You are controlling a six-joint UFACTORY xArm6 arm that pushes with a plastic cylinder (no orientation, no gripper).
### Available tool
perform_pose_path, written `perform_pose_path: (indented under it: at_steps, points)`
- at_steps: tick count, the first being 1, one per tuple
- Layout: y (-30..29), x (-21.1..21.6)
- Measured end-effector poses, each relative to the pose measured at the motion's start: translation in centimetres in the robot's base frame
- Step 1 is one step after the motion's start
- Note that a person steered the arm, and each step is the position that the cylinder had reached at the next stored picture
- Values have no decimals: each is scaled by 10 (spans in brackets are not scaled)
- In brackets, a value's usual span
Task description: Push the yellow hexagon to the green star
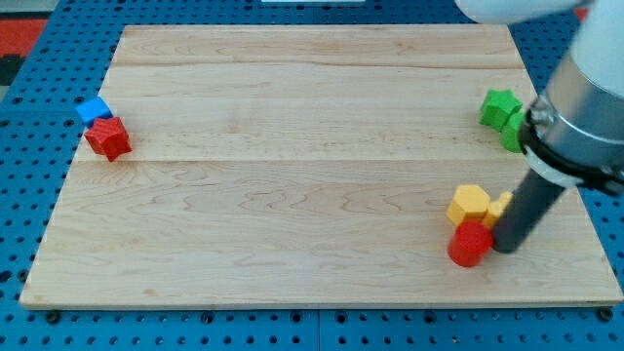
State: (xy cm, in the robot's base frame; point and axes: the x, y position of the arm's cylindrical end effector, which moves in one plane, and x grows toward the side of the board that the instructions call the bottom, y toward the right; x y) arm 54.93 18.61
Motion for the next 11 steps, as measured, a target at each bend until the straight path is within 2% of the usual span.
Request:
perform_pose_path:
  at_steps: [3,4,5,6,7,8,9,11]
  points:
    - [-41,-56]
    - [-50,-86]
    - [-54,-88]
    - [-54,-55]
    - [-91,-64]
    - [-96,-104]
    - [-79,-113]
    - [-98,-111]
